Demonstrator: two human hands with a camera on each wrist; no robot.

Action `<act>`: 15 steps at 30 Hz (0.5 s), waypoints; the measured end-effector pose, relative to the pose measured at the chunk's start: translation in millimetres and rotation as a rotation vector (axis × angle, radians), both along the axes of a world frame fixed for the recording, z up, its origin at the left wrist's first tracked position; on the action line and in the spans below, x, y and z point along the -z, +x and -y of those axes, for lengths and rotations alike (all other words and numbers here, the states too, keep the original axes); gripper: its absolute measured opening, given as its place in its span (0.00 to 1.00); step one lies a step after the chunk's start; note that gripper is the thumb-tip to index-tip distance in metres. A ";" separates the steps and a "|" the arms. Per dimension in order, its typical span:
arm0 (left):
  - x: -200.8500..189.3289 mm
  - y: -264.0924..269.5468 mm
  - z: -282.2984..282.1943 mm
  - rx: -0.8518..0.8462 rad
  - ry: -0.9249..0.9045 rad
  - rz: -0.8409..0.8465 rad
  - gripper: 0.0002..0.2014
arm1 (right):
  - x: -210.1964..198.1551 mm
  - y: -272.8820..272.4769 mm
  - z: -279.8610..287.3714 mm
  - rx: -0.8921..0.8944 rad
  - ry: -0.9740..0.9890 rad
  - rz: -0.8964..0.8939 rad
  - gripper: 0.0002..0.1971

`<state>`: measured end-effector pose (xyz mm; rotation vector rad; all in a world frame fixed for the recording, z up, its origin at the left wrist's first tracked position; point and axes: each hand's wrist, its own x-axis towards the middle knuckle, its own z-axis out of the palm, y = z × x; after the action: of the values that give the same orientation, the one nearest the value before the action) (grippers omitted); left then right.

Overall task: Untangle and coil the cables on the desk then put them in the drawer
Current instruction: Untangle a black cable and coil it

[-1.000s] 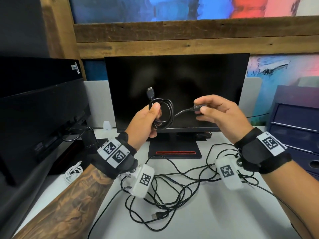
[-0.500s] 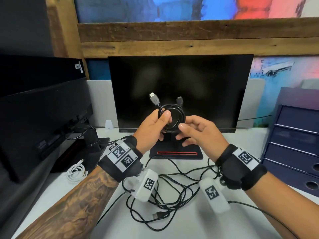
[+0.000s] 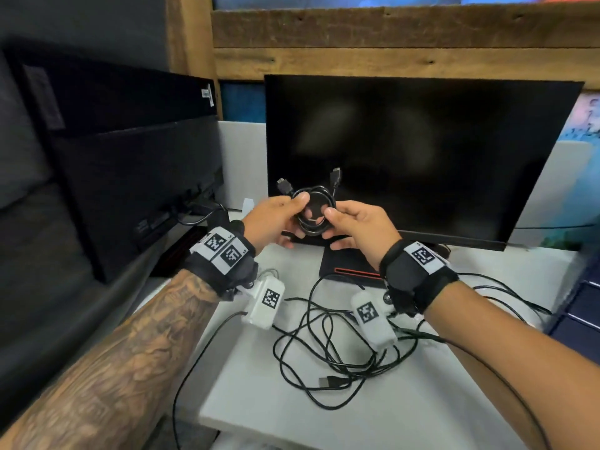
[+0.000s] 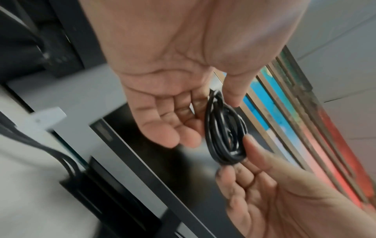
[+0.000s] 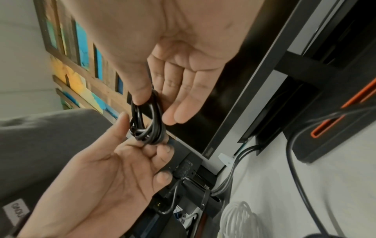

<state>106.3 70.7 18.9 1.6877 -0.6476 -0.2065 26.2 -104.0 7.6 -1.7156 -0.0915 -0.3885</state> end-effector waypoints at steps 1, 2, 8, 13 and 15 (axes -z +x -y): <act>-0.1 6.3 -7.3 -0.031 0.025 -0.027 0.20 | 1.9 7.8 -3.9 -0.004 -0.006 -0.021 0.12; 1.3 12.5 -16.8 -0.072 0.048 -0.045 0.21 | 4.5 16.0 -9.9 -0.014 -0.006 -0.047 0.12; 18.2 37.5 -53.1 -0.267 0.296 -0.025 0.21 | 28.4 47.4 -29.5 -0.092 -0.004 -0.234 0.15; 27.4 40.4 -75.1 -0.344 0.562 -0.021 0.24 | 46.7 71.8 -37.6 -0.077 -0.051 -0.404 0.11; 29.7 39.0 -79.1 -0.353 0.616 -0.013 0.22 | 54.9 81.4 -37.8 -0.037 -0.063 -0.506 0.10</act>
<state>145.3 149.8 -10.8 2.3566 -0.2721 -0.1724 107.6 -66.1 -47.4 -1.8233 0.2349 0.0833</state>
